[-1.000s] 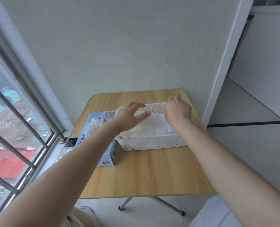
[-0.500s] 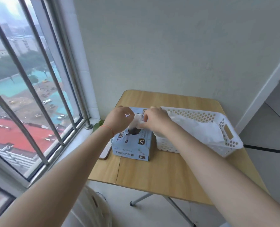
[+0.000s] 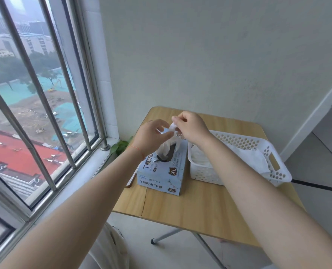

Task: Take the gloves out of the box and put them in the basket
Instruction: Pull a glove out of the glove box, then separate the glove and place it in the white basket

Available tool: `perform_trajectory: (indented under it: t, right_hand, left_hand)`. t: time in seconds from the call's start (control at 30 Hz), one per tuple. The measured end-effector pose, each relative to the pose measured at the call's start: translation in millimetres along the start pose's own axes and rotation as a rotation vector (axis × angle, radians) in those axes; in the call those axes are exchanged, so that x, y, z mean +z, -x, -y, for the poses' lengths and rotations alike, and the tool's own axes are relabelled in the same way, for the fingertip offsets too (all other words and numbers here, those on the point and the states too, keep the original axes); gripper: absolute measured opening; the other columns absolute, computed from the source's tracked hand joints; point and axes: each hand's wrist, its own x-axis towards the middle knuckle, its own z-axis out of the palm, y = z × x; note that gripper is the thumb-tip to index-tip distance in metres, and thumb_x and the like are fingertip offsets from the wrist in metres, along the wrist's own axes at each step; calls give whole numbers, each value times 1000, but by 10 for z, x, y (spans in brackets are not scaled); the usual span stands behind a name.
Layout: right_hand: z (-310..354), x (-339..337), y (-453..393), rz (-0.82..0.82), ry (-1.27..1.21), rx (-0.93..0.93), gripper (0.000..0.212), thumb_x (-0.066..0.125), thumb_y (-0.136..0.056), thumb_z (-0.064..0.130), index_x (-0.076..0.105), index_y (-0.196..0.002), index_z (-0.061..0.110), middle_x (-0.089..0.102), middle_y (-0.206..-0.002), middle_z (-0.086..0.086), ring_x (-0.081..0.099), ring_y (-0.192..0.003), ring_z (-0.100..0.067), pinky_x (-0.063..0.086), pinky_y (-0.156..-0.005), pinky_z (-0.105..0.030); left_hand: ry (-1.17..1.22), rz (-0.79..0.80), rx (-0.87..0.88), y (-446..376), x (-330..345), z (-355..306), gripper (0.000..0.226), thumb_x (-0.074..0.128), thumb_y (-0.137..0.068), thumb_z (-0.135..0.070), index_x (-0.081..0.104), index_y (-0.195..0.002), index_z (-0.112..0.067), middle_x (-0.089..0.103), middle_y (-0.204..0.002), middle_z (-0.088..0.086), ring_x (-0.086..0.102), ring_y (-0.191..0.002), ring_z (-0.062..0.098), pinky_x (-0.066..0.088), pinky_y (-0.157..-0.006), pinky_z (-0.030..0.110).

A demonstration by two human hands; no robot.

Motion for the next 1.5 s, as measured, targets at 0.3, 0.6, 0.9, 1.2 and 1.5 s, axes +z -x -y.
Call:
perform_trajectory:
  t: [0.3,0.6,0.9,1.2,1.5]
  right_hand:
    - [-177,47,85,120,41,77,25,53,-91,22,58,-115,17,63,-111,3,60,-101,-14,49,-83,-30]
    - [-183,214,34,-10,-56,52,26,56,-94,35,64,-114,20,65,-103,1,62,-94,-19,52,-78,-32]
    - [-142,52,-139,-173,-143,110,27,71,-82,24,66,-77,-3,64,-63,-5,61,-59,-21,56,-70,-41]
    - [40,-181,-182,-262,-219,88,39,68,-86,39,63,-83,1,66,-79,-9,64,-74,-23,50,-66,-31]
    - [-23,-101,-118,-141,-328,206,29,56,-93,35,63,-89,6,63,-78,-5,66,-76,-28,56,-74,-40]
  left_hand:
    - [285,-101,-194,-169,-31,-186,10,69,-87,-19,71,-81,-12,63,-68,-6,53,-61,7,40,-55,15]
    - [538,-19,-268,-139,-104,-295,8,69,-87,-19,75,-84,-15,68,-85,2,59,-80,13,46,-69,22]
    - [-26,219,-135,108,46,-17,98,85,-71,-33,26,-148,-23,43,-126,-4,47,-108,15,42,-84,27]
    - [272,87,-48,125,67,24,98,91,-60,-43,38,-143,-33,54,-128,-11,55,-114,8,48,-91,24]
    - [126,-4,-111,-71,-204,1,26,74,-75,-38,69,-85,-14,69,-83,8,61,-73,15,52,-72,35]
